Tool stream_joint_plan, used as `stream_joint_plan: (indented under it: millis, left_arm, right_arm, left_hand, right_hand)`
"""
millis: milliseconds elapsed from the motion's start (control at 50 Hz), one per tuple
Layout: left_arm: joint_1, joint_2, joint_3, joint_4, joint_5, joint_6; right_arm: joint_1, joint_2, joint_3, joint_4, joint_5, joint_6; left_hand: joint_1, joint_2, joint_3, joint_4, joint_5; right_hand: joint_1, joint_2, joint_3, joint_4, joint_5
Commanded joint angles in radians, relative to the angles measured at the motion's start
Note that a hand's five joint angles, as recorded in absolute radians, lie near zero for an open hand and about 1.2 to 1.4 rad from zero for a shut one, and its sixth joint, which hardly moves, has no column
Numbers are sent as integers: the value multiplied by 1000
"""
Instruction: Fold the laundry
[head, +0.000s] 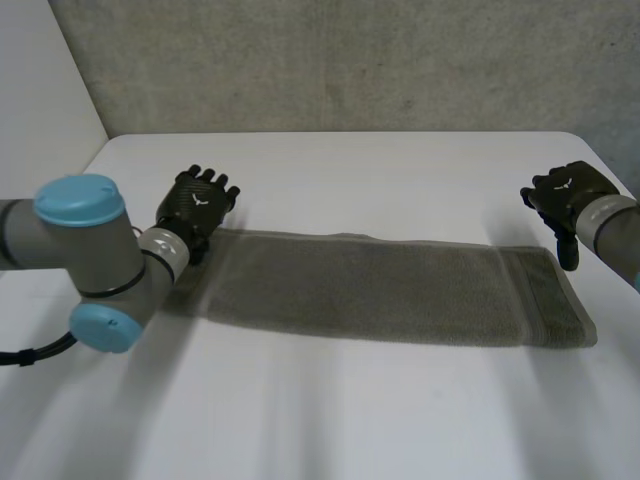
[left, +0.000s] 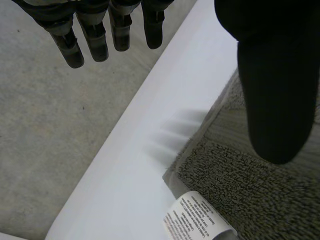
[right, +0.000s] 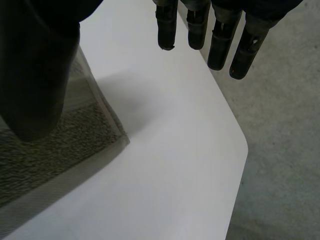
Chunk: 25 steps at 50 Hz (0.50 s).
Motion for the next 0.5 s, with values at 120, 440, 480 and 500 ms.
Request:
stream_joint_plan:
  millis: [120, 440, 480, 500]
  left_arm:
    - [12, 274, -291, 31, 6, -55]
    - [29, 391, -554, 286, 14, -457]
    - [30, 403, -555, 298, 12, -475]
    - [32, 412, -557, 303, 12, -489]
  right_arm:
    - [-5, -235, 406, -53, -113, 56]
    - [-104, -205, 745, -474, -188, 142]
    - [-104, -193, 742, -483, -186, 142]
    - [-106, -187, 739, -488, -186, 141]
  left_hand:
    - [3, 7, 5, 7, -25]
    - [3, 7, 5, 7, -25]
    - [3, 7, 5, 7, -25]
    - [3, 7, 5, 7, -25]
  right_hand:
    - [-61, -71, -66, -81, -62]
    - [257, 247, 252, 237, 256]
    - [269, 259, 264, 249, 268]
    - [298, 288, 293, 278, 298]
